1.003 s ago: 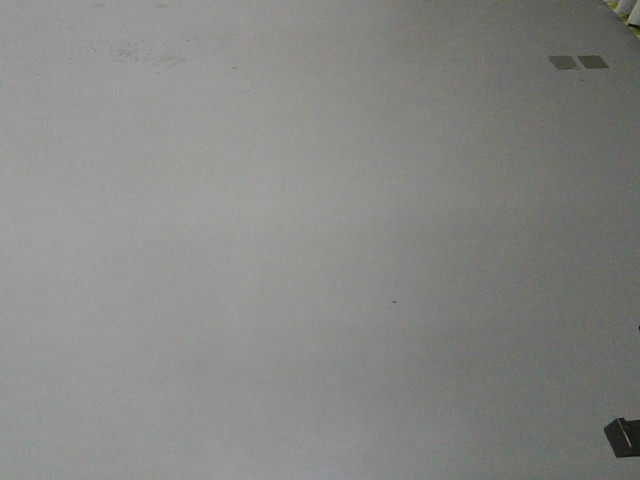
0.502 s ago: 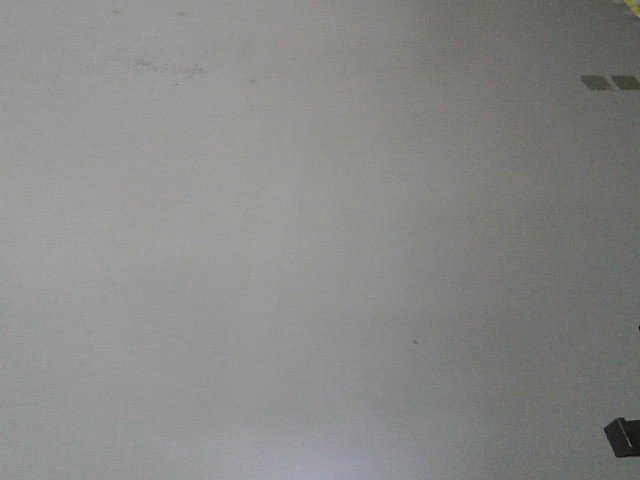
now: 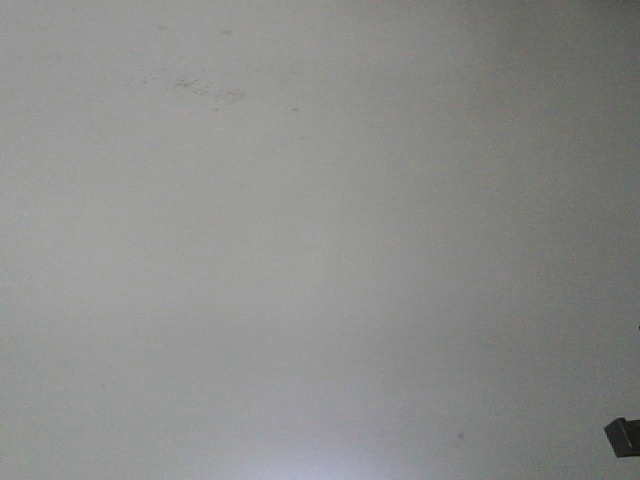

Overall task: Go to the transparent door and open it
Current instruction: 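Drive the base forward across the grey floor, arms held still, then drive toward the white-framed glass sliding door on the wooden platform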

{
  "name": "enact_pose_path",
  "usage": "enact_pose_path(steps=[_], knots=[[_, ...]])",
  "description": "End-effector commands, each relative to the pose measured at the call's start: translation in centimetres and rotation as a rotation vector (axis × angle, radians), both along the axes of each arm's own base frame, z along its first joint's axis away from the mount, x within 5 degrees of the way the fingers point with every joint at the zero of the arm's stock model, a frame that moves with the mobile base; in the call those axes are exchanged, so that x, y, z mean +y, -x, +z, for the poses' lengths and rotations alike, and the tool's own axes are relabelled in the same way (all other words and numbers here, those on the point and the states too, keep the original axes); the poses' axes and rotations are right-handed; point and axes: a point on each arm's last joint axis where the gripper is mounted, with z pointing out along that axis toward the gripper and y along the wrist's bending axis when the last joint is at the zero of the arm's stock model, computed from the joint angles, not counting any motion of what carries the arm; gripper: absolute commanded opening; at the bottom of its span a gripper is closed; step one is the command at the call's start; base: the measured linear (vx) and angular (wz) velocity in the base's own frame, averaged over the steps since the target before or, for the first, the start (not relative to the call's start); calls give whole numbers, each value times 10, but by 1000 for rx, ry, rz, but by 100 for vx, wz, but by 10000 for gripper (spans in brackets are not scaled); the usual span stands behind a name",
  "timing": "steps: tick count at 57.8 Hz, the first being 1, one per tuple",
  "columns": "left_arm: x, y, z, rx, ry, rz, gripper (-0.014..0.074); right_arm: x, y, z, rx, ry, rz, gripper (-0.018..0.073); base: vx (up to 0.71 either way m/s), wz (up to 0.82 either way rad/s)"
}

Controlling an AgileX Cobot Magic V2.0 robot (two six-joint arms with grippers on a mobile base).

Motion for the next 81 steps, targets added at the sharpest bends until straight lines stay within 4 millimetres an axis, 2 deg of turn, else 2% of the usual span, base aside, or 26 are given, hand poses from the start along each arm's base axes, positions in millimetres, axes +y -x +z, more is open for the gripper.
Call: enact_pose_path(steps=[1, 81], knots=[[0, 0, -1, -70, 9, 1, 4, 0, 1, 4, -83, 1, -1, 0, 54, 29], [0, 0, -1, -69, 9, 1, 4, 0, 1, 4, -83, 1, -1, 0, 55, 51]])
